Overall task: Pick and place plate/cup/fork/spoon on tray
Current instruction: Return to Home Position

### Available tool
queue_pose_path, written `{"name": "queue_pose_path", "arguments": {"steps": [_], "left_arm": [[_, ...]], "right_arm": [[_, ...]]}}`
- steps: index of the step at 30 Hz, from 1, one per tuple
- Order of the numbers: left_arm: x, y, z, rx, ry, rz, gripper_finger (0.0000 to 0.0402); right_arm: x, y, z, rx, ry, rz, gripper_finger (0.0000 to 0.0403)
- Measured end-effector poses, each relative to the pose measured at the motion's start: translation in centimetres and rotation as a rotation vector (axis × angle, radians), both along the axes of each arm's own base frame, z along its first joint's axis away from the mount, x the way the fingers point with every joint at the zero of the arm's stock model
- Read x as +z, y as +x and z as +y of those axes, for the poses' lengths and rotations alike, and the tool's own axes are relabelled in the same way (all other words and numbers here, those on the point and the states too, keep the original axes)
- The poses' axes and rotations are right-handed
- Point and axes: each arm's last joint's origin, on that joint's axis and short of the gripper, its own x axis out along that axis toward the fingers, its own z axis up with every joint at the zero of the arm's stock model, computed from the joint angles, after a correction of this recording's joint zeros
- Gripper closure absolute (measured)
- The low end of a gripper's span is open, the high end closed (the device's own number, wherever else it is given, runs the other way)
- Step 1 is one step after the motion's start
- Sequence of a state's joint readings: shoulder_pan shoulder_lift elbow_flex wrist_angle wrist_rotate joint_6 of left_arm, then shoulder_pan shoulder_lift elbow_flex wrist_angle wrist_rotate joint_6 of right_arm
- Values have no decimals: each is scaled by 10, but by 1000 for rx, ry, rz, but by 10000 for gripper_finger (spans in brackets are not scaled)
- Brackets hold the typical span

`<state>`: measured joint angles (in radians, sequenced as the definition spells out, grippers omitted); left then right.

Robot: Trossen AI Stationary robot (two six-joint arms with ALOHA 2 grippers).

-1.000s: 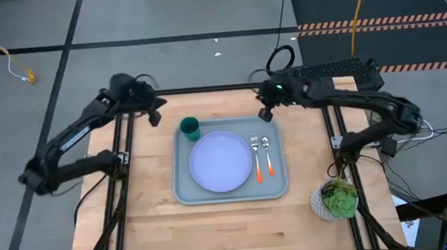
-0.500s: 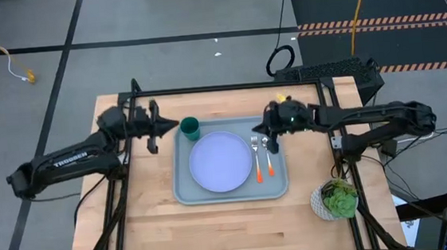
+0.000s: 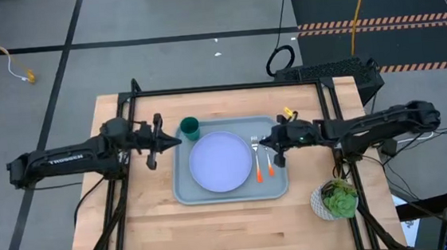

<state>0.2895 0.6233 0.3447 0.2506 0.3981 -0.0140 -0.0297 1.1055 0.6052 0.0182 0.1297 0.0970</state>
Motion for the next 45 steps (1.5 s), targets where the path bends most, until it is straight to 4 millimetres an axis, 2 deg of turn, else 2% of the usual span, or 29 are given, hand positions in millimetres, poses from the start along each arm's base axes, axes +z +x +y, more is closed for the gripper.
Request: {"name": "queue_pose_path", "arguments": {"steps": [4, 9, 13, 20, 24, 28, 34, 40, 45], "left_arm": [[6, -7, -5, -18, 24, -48, 401], [5, -16, -6, 26, 34, -45, 401], [-8, -23, -8, 30, 16, -81, 401], [-45, -35, -11, 39, -66, -124, 401], [-53, -40, -12, 39, -86, -147, 401], [-61, -43, -13, 40, -103, -95, 401], [-63, -44, -19, 15, -184, -71, 401], [-62, -42, -38, -47, -162, -83, 401], [-59, -44, -48, 5, -120, -116, 401]], "right_arm": [[-12, -20, 1, -10, 16, -124, 403], [-12, -41, 1, -9, 16, -213, 403], [-14, -53, 2, 13, 36, -254, 403], [-25, -68, 4, 23, 76, -281, 403], [-33, -74, 4, 15, 97, -326, 403], [-44, -80, 5, 30, 124, -373, 403], [-60, -86, 5, 5, 184, -363, 403], [-58, -85, 5, 11, 176, -394, 403], [-56, -85, 5, 23, 153, -411, 403]]}}
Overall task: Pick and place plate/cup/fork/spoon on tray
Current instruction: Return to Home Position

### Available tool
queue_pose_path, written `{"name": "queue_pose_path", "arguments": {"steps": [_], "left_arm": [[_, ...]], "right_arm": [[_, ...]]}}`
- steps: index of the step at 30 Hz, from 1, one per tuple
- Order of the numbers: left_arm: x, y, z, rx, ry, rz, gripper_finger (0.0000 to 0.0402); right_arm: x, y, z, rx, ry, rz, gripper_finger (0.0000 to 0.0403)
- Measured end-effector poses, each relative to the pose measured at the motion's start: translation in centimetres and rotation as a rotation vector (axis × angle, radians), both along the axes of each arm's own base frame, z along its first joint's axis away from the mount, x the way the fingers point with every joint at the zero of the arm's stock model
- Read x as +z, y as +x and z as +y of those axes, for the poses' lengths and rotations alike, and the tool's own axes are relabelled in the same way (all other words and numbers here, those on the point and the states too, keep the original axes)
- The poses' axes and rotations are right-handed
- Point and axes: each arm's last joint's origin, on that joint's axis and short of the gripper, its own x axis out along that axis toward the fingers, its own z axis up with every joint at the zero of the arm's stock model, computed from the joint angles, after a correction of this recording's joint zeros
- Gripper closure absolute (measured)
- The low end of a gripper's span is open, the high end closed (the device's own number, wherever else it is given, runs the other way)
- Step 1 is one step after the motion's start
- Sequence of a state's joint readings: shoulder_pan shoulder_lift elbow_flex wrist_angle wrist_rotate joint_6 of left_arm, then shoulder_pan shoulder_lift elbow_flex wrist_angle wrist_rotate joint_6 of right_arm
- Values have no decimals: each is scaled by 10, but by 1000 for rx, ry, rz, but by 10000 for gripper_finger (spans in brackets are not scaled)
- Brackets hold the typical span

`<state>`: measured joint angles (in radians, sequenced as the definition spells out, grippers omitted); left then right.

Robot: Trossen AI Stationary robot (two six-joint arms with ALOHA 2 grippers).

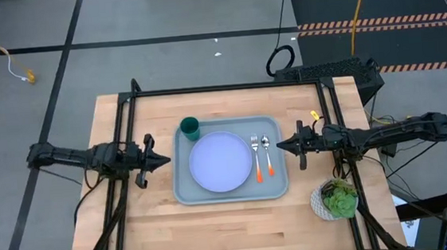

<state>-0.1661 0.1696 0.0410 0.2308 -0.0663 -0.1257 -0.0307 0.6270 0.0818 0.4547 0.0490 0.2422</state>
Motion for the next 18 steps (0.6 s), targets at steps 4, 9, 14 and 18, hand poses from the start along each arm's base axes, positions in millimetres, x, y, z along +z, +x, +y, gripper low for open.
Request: {"name": "queue_pose_path", "arguments": {"steps": [4, 9, 14, 18], "left_arm": [[0, -1, -2, 45, 38, -2, 401], [-6, 0, -1, 61, 49, 6, 401], [-11, -3, 2, 88, 37, 26, 401], [-11, -7, 3, 83, 20, 15, 401]], "right_arm": [[0, 0, 1, 39, -27, 7, 403], [1, -1, 3, 103, -46, -4, 403], [2, -2, 3, 122, -60, -15, 403], [6, -1, 5, 177, -69, -69, 403]]}}
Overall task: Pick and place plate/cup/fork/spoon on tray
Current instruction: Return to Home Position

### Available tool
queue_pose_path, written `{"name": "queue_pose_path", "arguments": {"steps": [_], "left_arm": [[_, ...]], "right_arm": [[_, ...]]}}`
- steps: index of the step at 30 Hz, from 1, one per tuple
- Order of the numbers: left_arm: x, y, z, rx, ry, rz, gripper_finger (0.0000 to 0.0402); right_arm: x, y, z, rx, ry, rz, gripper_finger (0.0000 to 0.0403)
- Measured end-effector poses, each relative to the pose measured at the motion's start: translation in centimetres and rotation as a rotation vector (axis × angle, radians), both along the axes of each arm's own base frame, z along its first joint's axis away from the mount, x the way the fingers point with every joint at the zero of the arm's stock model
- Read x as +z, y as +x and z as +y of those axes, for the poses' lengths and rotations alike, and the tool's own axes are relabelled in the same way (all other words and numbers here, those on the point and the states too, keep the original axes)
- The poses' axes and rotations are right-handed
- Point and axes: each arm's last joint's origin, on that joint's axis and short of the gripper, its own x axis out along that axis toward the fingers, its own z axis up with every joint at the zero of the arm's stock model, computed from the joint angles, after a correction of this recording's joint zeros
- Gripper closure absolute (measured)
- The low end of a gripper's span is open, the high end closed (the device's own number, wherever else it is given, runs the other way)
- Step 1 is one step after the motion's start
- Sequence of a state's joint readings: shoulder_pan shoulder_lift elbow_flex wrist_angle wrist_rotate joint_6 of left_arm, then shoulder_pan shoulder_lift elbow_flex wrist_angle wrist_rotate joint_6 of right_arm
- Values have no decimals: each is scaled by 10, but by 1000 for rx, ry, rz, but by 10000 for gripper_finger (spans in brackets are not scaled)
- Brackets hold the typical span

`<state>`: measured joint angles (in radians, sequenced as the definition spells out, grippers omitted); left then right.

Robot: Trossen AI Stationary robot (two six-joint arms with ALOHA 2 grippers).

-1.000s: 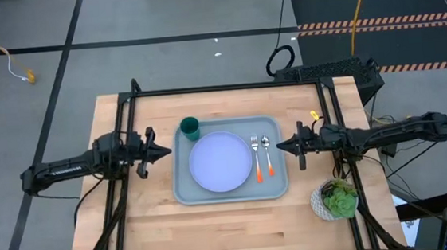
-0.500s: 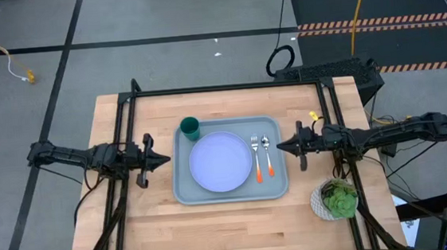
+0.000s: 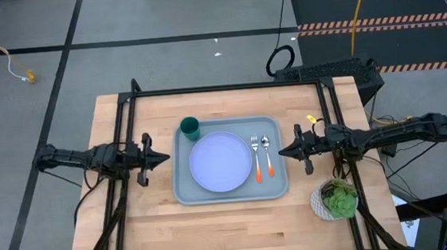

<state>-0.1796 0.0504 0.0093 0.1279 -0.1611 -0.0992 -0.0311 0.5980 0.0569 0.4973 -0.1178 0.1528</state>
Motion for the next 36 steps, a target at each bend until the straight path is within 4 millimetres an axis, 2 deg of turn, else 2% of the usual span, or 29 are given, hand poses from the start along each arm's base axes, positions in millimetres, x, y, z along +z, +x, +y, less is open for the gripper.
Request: {"name": "queue_pose_path", "arguments": {"steps": [3, 7, 13, 23, 31, 36], "left_arm": [[-3, -1, 0, -2, -3, 31, 401], [-3, -1, 0, 4, 6, 34, 401], [-2, -2, 0, 0, 52, 12, 401], [-2, -2, 2, -25, 29, 29, 401], [21, -12, 3, -33, 24, 98, 401], [12, -11, 2, -9, 3, 142, 401]], "right_arm": [[8, 0, 1, 18, 5, -93, 403], [6, 0, 0, 18, 7, -77, 403], [14, 0, 1, 46, -25, -163, 403], [14, -2, 2, 68, -11, -154, 403], [14, -16, 2, 62, 0, -135, 403], [15, -27, 3, 61, 21, -145, 403]]}}
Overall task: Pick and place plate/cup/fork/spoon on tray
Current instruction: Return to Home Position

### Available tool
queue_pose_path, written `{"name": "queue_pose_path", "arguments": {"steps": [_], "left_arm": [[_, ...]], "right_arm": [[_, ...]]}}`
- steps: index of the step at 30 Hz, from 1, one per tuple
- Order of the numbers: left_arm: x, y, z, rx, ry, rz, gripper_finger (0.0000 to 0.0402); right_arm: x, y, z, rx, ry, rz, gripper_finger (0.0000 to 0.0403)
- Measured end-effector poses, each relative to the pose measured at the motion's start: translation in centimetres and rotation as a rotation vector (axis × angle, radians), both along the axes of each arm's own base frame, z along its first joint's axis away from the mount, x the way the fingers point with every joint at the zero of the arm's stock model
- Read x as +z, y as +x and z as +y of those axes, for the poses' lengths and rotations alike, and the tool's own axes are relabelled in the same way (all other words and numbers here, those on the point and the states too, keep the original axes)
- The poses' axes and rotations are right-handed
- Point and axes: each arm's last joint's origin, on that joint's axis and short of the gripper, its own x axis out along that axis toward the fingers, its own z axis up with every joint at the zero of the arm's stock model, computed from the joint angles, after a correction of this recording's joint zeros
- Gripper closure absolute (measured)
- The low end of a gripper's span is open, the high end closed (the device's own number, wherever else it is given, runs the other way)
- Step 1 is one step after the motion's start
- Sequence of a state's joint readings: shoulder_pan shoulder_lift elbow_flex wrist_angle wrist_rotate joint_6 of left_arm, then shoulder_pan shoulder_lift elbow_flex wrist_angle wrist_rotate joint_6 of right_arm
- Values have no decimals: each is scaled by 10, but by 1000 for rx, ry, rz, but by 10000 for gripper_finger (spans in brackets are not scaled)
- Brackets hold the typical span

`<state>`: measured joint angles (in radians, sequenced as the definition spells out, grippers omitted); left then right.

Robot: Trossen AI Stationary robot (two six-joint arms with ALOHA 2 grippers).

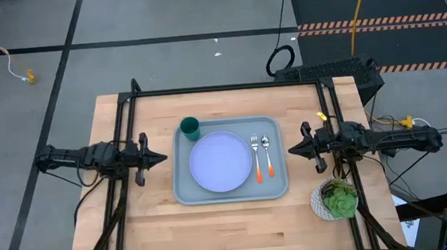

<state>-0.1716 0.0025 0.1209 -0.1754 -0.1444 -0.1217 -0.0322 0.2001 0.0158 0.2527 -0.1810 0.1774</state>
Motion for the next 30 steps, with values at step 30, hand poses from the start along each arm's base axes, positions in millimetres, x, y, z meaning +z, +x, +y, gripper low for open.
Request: {"name": "queue_pose_path", "arguments": {"steps": [30], "left_arm": [[-12, 5, -3, -27, 189, -44, 399]], "right_arm": [[-10, -9, -3, -124, 7, 96, 403]]}}
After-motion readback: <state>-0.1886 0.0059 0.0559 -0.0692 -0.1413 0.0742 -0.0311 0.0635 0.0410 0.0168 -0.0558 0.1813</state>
